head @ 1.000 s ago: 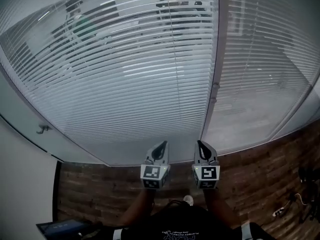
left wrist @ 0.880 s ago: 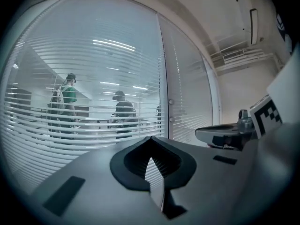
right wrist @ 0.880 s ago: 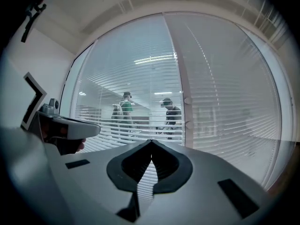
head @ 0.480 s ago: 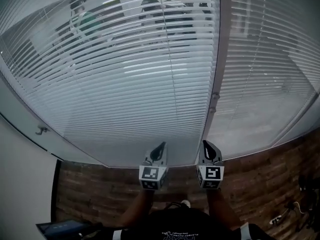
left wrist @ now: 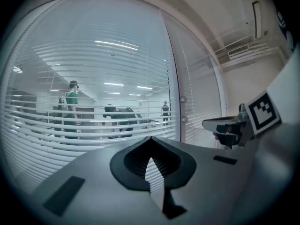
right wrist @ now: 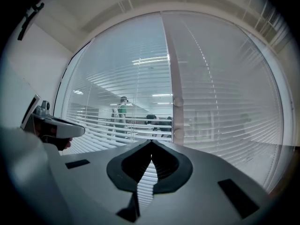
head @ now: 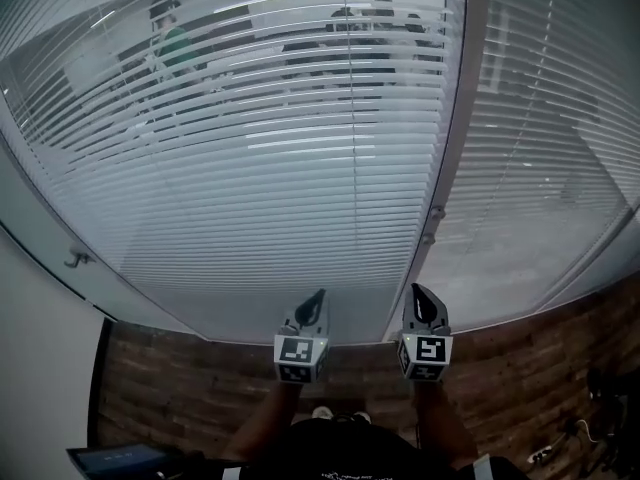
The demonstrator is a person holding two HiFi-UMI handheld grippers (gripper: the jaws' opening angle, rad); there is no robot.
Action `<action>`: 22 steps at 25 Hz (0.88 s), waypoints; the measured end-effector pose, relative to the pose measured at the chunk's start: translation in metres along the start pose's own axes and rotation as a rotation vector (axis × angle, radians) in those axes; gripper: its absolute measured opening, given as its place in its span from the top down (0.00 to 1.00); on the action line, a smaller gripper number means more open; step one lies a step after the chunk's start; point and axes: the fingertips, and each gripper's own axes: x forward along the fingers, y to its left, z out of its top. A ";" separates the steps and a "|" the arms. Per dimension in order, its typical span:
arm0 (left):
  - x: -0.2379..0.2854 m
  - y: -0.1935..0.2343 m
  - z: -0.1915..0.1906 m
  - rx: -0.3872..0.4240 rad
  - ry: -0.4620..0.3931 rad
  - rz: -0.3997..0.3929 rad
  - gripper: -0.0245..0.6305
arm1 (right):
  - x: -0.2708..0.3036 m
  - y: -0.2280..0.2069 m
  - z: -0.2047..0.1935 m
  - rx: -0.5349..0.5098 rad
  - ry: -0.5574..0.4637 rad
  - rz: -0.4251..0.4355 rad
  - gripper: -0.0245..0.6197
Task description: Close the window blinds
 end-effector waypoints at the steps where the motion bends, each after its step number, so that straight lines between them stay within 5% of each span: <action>1: 0.001 0.001 -0.001 0.008 -0.002 -0.012 0.97 | 0.001 -0.001 0.000 0.002 -0.002 -0.007 0.96; 12: -0.001 0.004 0.011 -0.028 0.004 -0.085 0.97 | 0.015 -0.030 0.045 -0.006 -0.022 -0.118 0.96; 22: -0.009 0.016 0.009 -0.041 -0.015 -0.074 0.97 | 0.029 -0.053 0.080 -0.021 -0.065 -0.192 0.91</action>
